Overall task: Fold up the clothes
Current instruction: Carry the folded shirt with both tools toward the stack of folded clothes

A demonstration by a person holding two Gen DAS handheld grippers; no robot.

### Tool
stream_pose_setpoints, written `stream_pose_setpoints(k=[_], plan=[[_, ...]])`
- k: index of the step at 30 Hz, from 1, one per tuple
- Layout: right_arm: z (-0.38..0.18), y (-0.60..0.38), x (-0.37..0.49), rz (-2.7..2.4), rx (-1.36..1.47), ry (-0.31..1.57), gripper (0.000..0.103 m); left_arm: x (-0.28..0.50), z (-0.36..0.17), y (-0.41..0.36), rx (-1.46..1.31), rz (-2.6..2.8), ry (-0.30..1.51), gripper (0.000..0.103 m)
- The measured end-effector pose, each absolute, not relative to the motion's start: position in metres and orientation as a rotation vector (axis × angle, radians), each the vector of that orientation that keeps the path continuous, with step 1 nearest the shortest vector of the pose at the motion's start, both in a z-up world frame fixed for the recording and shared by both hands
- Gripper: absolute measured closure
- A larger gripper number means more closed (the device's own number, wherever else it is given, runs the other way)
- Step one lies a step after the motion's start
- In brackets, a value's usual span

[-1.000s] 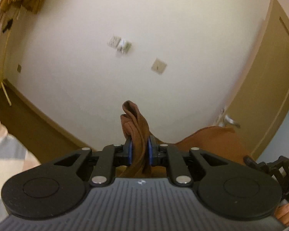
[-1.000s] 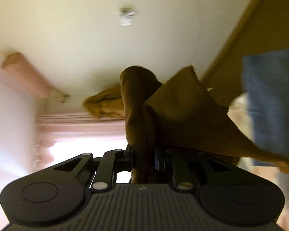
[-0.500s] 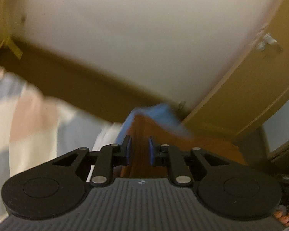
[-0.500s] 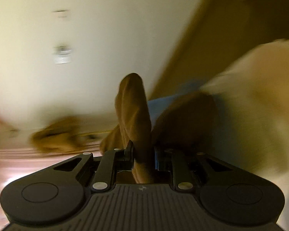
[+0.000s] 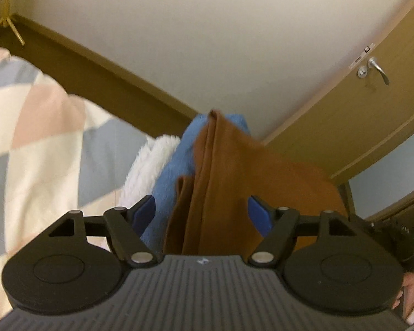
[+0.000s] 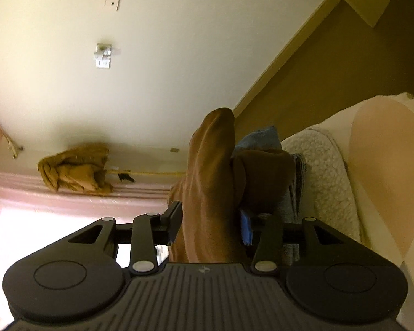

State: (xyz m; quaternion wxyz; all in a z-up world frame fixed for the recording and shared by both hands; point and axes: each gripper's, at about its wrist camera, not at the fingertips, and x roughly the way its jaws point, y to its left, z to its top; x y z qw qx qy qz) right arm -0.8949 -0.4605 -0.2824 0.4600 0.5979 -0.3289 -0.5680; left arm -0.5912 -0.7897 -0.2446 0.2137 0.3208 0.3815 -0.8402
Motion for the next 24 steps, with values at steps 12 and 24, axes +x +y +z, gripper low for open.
stream_pose_setpoints(k=[12,24], plan=[[-0.278,-0.481,-0.886,-1.419,1.415,-0.699,0.082,-0.605,-0.229,-0.765,0.911,-2.509,0.867,0.089],[-0.194,-0.479,-0.873,-1.403,1.219,-0.752,0.084,-0.584,-0.127,-0.776,0.573,-2.648,0.692,0.091]])
